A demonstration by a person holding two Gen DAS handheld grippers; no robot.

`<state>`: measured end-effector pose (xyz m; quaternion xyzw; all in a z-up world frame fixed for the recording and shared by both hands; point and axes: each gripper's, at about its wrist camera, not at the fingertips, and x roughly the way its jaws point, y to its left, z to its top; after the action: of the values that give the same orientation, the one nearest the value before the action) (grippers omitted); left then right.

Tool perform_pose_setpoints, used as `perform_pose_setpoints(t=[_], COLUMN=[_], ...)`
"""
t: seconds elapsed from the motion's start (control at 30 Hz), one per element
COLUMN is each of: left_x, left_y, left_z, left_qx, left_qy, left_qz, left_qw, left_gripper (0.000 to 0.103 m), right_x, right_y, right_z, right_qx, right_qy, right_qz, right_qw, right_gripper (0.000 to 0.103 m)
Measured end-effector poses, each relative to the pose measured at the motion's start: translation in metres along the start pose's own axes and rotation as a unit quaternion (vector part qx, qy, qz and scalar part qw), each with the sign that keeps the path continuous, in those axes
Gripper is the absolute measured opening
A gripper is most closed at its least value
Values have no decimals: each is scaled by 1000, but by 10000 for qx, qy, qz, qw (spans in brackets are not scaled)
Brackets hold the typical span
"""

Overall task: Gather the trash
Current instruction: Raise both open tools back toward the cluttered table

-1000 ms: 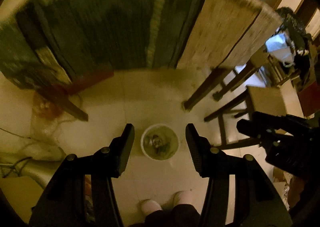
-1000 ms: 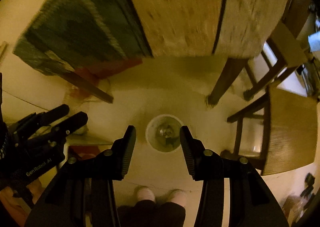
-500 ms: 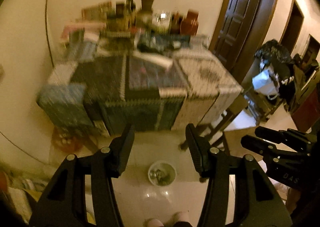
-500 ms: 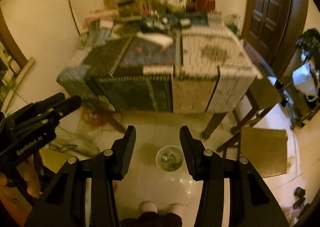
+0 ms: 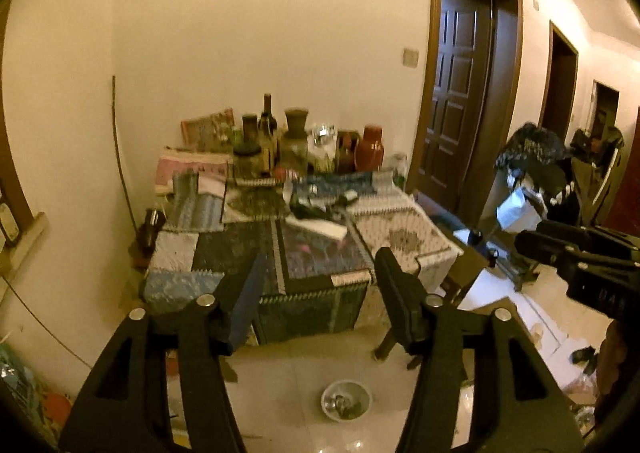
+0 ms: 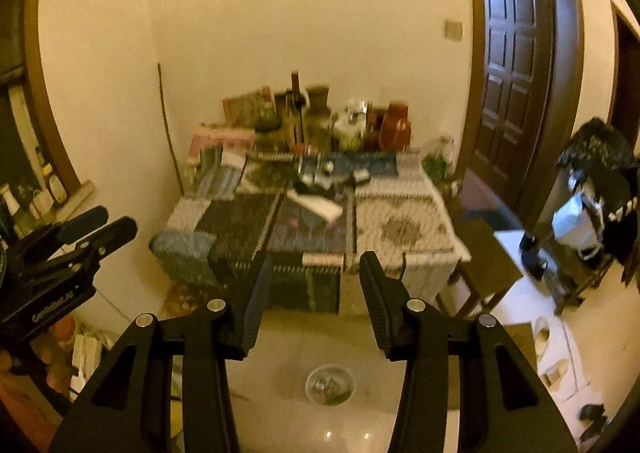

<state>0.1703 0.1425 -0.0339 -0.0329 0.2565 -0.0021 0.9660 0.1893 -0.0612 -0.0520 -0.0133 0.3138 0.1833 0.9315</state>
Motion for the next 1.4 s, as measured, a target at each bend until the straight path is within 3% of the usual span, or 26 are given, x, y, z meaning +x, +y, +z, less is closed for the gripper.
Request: perform_pose_setpoints(t=[0.1,0.17,0.27,0.33,0.73,1.07,1.4], left_x=[-7,-8,-6,-1,78,182,255], left_y=[4,7,10,11,-15,-49,-40], left_z=[10,18,27,32,80,135,155], left_qx=[-71,-103,-212,-272,-201,-359,-545], left_qy=[-152,-265,-447,-556,-643,-453,-120], left_qz=[-32,53,181,207,532,861,1108], left_qw=[9999,9996,9986,9979,9963,9946,9923], left_gripper=[66,76,98,99,99,99,99], right_x=[-9,-13,-14,-13,45,111,180], right_y=[-1,-2,-5,-7,-52,-123,-154], right_z=[11,17,26,30,77,135,161], right_qx=[-19,-1,26,42,-75,-120,117], right_qy=[-245,-419,-599,-696,-816,-574,-71], right_qz=[-78,-117,-187,-240,-160,55,310], right_qw=[9997,9991,9980,9973,9965,9983,9994], right_gripper=[62,75,85,88,89,89,89])
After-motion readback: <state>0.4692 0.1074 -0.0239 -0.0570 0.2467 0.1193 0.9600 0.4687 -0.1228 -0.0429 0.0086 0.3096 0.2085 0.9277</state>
